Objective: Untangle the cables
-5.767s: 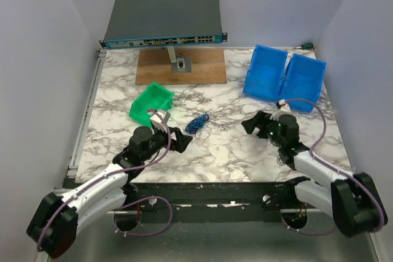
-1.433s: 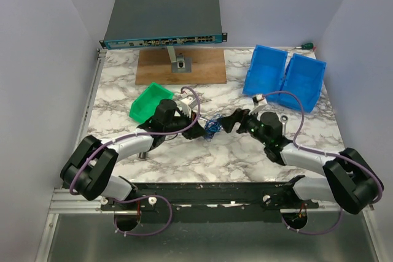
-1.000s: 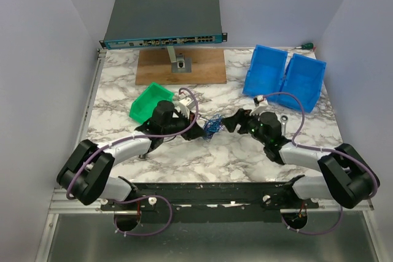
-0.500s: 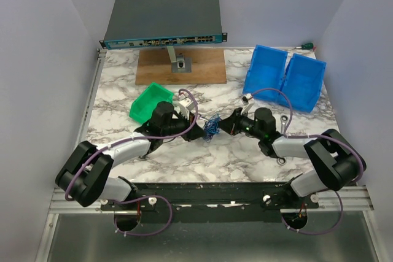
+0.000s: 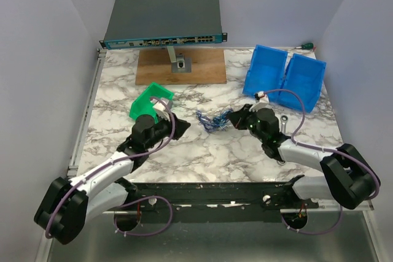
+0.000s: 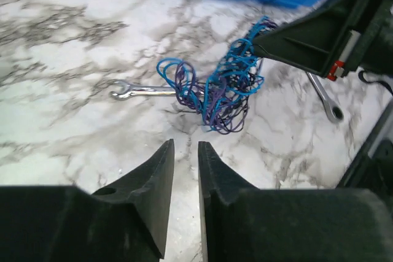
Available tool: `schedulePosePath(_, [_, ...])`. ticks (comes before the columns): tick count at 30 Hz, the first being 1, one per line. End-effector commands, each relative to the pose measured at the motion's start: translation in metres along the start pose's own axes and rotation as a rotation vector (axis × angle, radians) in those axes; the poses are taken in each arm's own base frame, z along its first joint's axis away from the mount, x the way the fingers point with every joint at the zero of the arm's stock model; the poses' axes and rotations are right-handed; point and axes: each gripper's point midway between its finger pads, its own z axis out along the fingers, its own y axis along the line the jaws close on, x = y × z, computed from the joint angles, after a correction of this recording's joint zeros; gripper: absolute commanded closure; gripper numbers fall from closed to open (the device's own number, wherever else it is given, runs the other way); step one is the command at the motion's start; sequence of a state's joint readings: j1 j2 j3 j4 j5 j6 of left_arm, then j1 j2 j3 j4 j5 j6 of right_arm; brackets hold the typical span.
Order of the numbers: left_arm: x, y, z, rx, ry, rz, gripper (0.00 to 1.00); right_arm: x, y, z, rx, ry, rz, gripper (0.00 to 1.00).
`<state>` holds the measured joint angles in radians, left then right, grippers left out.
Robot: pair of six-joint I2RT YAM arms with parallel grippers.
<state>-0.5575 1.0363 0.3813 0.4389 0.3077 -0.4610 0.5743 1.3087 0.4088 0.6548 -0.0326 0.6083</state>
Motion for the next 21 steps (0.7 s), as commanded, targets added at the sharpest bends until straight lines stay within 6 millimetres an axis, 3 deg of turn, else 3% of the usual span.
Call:
schedulePosePath(1, [-0.009, 0.044, -0.016, -0.241, -0.094, -0.016, 0.68, -0.010, -0.061, -0.008, 0.276, -0.065, -0.031, 0.99])
schedulePosePath(4, [-0.007, 0.044, -0.012, -0.236, -0.061, -0.014, 0.50, -0.008, -0.054, -0.005, 0.236, -0.049, -0.042, 0.99])
schedulePosePath(14, [0.006, 0.026, 0.007, -0.118, 0.053, -0.022, 0.28, 0.009, -0.007, 0.003, -0.043, 0.054, -0.095, 0.99])
schedulePosePath(18, [0.007, 0.030, 0.007, -0.153, 0.046, -0.012, 0.01, 0.011, 0.003, 0.001, -0.105, 0.059, -0.103, 0.99])
schedulePosePath(21, [0.007, 0.032, 0.007, -0.174, 0.053, -0.007, 0.01, 0.013, 0.006, 0.000, -0.124, 0.072, -0.107, 0.99])
